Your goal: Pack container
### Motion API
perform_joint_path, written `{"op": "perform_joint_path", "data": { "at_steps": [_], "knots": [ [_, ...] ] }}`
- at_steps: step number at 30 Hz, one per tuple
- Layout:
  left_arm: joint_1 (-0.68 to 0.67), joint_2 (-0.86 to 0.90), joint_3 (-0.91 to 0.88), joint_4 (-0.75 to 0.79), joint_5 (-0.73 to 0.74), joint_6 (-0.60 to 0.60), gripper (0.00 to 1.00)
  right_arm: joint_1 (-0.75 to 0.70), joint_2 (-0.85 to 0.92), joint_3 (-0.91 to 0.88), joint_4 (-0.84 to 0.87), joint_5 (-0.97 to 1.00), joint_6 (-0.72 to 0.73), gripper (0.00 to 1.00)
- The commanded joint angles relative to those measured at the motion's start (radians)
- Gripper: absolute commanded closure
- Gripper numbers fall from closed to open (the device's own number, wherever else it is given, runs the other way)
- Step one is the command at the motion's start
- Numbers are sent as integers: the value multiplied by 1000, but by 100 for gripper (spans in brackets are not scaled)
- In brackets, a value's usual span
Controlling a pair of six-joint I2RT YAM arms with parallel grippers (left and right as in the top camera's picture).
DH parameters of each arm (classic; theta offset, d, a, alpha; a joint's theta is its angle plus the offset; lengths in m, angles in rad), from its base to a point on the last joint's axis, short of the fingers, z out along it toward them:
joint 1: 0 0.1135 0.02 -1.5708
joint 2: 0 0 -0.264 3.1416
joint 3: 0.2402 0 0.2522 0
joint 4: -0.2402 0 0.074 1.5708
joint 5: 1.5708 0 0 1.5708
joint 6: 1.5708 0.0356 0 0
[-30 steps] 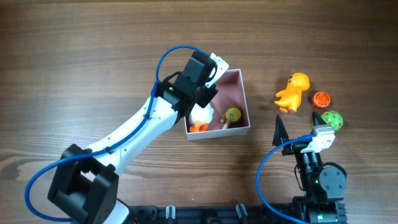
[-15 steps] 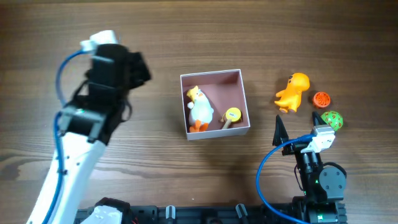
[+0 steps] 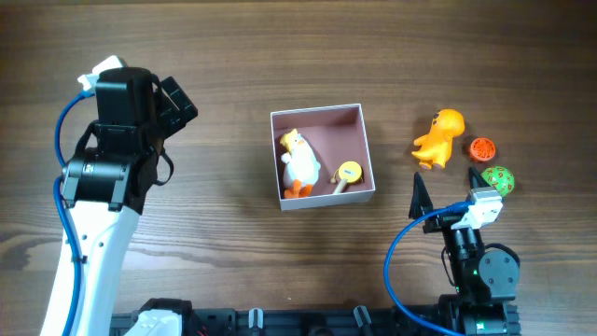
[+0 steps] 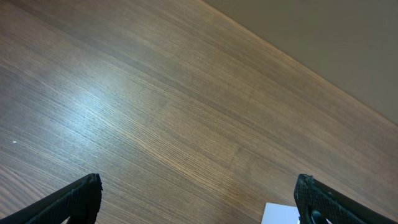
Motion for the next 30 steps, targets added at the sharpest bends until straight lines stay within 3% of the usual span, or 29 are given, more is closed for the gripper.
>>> {"op": "perform_joint_path", "data": {
  "at_steps": [1,6,8,11,16,19,25,30],
  "knots": [
    [5,-11,8,-1,12,-17,0,-3,-3,-3,6,-6,26,0],
    [5,-11,8,-1,12,-17,0,-3,-3,-3,18,-20,140,0],
    [5,-11,8,-1,13,-17,0,-3,-3,-2,69,-63,261,0],
    [5,-11,8,-1,12,-17,0,-3,0,60,58,-115,220,0],
    [5,-11,8,-1,12,-17,0,-3,140,436,-246,151,185,0],
    [5,-11,8,-1,12,-17,0,-3,373,750,-480,259,160,0],
    [5,-11,8,-1,12,-17,0,-3,817,1220,-851,197,74,0],
    [5,-11,8,-1,12,-17,0,-3,988,1317,-954,40,74,0]
  ]
}}
